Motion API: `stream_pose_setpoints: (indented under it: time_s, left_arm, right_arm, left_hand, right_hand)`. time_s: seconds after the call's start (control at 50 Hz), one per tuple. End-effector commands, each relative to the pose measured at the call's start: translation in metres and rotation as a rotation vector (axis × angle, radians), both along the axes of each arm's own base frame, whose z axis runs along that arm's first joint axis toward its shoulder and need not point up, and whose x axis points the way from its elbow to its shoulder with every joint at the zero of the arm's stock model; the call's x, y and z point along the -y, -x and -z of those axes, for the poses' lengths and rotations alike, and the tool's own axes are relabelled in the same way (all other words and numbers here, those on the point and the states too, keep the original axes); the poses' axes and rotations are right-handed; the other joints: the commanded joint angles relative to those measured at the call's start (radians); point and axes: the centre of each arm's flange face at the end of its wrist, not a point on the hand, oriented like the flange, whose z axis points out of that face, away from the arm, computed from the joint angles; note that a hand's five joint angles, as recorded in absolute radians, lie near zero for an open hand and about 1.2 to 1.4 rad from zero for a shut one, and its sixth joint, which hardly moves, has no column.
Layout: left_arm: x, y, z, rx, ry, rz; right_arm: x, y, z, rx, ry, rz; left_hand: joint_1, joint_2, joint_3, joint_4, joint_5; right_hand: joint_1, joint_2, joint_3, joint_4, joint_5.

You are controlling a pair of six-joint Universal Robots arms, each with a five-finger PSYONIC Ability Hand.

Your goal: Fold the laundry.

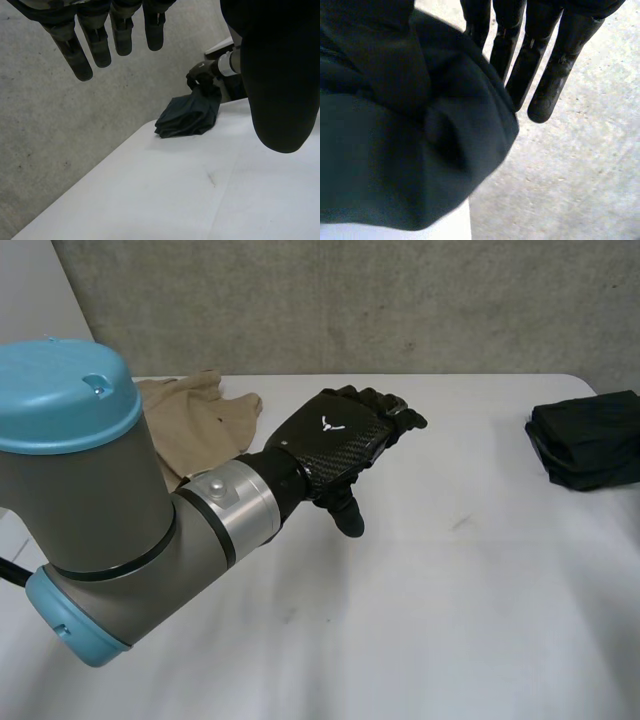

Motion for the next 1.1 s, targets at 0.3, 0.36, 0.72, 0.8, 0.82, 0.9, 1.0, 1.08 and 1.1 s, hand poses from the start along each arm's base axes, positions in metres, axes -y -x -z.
stream_pose_setpoints:
  time_s: [0.3,0.36,0.72,0.8,0.82,0.9,1.0,1.08,1.1]
  left_arm:
    - [0.008,-0.008,-0.013,-0.021,0.034,-0.063]
    - [0.019,-0.016,-0.019,-0.032,0.051,-0.123]
    - [0.215,-0.108,0.076,0.276,0.321,-0.562]
    - [0.233,-0.113,0.123,0.430,0.349,-0.526]
    - [0.236,-0.113,0.137,0.466,0.353,-0.518]
    - [0.241,-0.113,0.155,0.483,0.337,-0.508]
    - [0.243,-0.106,0.160,0.437,0.319,-0.496]
    - [0.243,-0.096,0.146,0.364,0.338,-0.535]
    - [0.239,-0.088,0.137,0.339,0.363,-0.556]
  right_arm:
    - [-0.056,-0.026,-0.092,-0.832,0.018,0.097]
    - [-0.065,-0.030,-0.130,-0.939,0.154,0.176]
    - [-0.241,-0.227,-0.120,-0.482,0.326,-0.567]
    - [-0.270,-0.235,-0.089,-0.449,0.168,-0.654]
    - [-0.272,-0.235,-0.086,-0.448,0.151,-0.660]
    - [-0.283,-0.231,-0.071,-0.442,0.060,-0.677]
    - [-0.285,-0.224,-0.063,-0.437,0.017,-0.658]
    - [-0.284,-0.220,-0.062,-0.441,0.007,-0.627]
    - [-0.284,-0.219,-0.063,-0.441,0.008,-0.617]
  left_hand:
    - [-0.007,-0.016,-0.025,-0.018,-0.033]
    - [-0.010,-0.019,-0.028,-0.021,-0.036]
    - [-0.016,-0.026,-0.035,-0.028,-0.043]
    - [-0.016,-0.026,-0.035,-0.028,-0.043]
    - [-0.016,-0.026,-0.035,-0.028,-0.043]
    - [0.031,0.022,0.013,0.020,0.005]
    - [0.712,0.702,0.693,0.701,0.686]
    - [1.206,1.196,1.187,1.194,1.179]
    - [1.206,1.196,1.187,1.194,1.179]
  right_hand:
    - [-0.666,-0.824,-0.842,-0.866,-0.798]
    - [-0.666,-0.824,-0.842,-0.866,-0.798]
    - [-0.666,-0.824,-0.842,-0.866,-0.798]
    - [-0.666,-0.824,-0.842,-0.866,-0.798]
    - [-0.666,-0.824,-0.842,-0.866,-0.798]
    - [-0.666,-0.824,-0.842,-0.866,-0.798]
    - [-0.666,-0.824,-0.842,-0.866,-0.798]
    - [-0.666,-0.824,-0.842,-0.866,-0.798]
    - [-0.666,-0.824,-0.842,-0.866,-0.798]
